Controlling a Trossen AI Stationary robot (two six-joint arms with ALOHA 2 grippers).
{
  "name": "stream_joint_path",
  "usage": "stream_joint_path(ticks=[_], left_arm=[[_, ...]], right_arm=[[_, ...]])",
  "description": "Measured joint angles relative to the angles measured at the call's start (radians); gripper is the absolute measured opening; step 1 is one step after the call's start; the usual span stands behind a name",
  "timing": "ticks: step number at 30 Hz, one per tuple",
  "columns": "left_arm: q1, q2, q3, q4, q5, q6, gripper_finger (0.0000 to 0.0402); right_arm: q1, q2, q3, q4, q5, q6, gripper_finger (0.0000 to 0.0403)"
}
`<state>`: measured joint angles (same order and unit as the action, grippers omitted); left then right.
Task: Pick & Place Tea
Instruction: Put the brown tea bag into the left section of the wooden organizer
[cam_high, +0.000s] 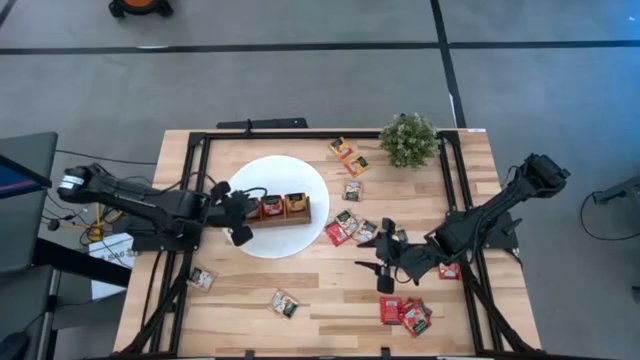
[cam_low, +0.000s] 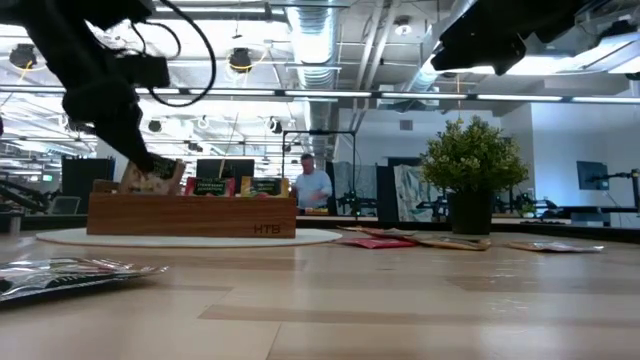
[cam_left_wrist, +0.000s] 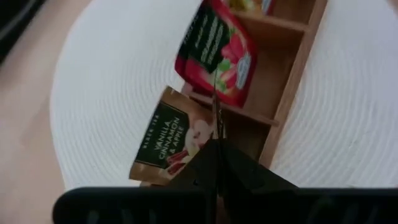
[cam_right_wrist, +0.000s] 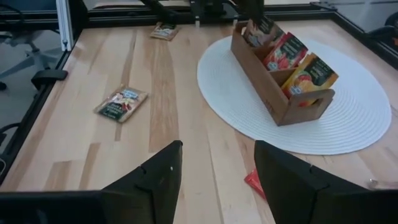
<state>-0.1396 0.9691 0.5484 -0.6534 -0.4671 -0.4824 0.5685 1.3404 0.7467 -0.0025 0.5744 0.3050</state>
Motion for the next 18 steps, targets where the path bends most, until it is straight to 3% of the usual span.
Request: stream_joint_path(ticks=[10, 13, 18], left_arm=[[0.049, 0.069, 0.000, 0.022, 0.014, 0.022, 0.0011], [0.057, 0.069, 0.000, 0.021, 0.037, 0.026, 0.0035], [0.057, 0.070, 0.015, -0.013, -0.038, 0.023, 0.0095]], right_arm=[[0.000, 0.000, 0.000, 0.000, -0.002, 0.000, 0.0193], [0.000, 0.000, 0.000, 0.000, -0.002, 0.000, 0.0193], [-0.001, 0.000, 0.000, 0.000, -0.002, 0.000, 0.0193]])
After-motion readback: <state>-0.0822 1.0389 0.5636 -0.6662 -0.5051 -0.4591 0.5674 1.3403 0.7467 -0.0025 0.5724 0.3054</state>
